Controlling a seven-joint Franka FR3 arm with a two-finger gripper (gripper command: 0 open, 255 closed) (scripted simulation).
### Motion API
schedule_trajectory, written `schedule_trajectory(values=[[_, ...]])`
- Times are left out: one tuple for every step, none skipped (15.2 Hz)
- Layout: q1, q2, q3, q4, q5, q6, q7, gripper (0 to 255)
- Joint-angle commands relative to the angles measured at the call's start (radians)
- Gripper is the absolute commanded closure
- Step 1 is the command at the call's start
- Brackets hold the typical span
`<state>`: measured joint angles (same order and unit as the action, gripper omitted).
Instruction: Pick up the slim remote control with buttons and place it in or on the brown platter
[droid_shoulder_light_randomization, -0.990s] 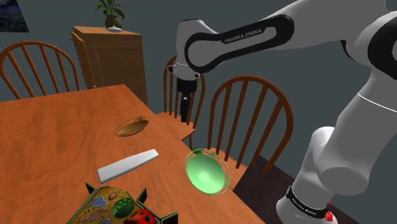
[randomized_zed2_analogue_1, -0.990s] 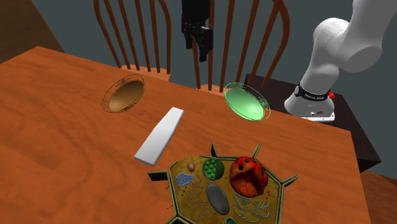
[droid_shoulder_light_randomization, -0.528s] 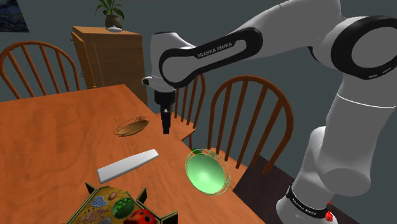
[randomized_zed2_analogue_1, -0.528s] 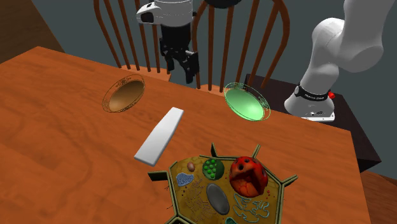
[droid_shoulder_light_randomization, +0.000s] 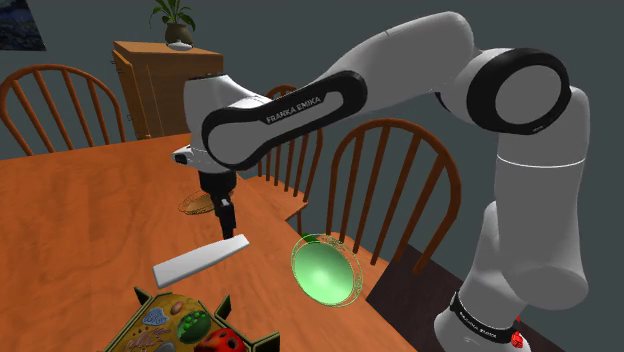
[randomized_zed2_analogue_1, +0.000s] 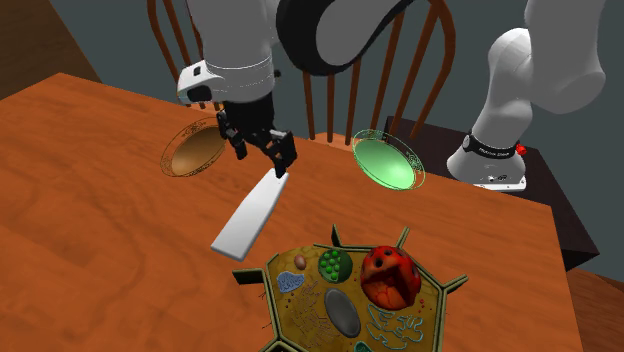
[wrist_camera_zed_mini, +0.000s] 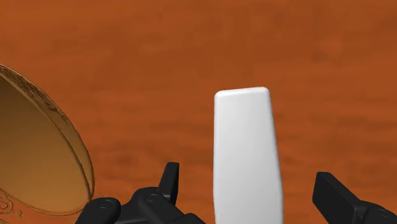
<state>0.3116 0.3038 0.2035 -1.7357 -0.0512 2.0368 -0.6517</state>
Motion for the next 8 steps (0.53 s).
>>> schedule_trajectory(values=[[0.023, 0.058, 0.016, 0.056, -0.02, -0.002, -0.029, 0], [0.034, 0.084, 0.024, 0.08, -0.03, -0.002, -0.043, 0], [0.046, 0.11, 0.031, 0.104, -0.041, -0.002, -0.057, 0], [0.05, 0.119, 0.033, 0.112, -0.044, -0.002, -0.062, 0], [0.051, 0.123, 0.033, 0.105, -0.046, 0.009, -0.061, 0], [0.051, 0.128, 0.032, 0.098, -0.047, 0.021, -0.06, 0], [0.051, 0.133, 0.031, 0.092, -0.048, 0.032, -0.059, 0], [0.052, 0.138, 0.03, 0.086, -0.05, 0.043, -0.059, 0]])
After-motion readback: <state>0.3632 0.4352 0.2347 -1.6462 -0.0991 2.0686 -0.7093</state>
